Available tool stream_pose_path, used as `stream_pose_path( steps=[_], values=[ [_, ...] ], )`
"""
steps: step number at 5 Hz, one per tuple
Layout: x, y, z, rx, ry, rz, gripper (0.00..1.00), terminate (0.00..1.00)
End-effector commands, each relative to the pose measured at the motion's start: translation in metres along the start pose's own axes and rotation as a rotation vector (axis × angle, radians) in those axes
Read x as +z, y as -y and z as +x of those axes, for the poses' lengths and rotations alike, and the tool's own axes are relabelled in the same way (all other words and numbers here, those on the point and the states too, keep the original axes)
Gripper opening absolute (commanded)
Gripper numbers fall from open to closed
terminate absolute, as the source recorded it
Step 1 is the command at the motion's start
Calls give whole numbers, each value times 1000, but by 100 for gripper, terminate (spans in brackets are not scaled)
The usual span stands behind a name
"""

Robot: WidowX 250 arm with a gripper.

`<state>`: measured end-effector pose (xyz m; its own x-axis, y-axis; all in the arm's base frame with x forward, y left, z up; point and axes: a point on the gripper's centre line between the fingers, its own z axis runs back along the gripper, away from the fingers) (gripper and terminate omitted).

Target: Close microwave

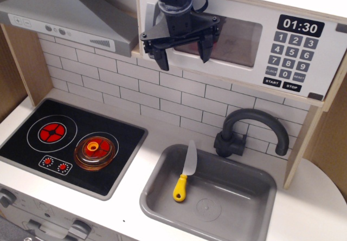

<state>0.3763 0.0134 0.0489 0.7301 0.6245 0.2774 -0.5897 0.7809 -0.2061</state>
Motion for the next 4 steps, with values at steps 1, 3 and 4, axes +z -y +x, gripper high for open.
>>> stream_pose_path(
  steps=[1,3,4],
  values=[
    [21,7,21,-13,94,-90,100,0],
    [21,-6,14,-62,55,-55,100,0],
    [28,-39,-13,-97,-69,54,100,0]
  ],
)
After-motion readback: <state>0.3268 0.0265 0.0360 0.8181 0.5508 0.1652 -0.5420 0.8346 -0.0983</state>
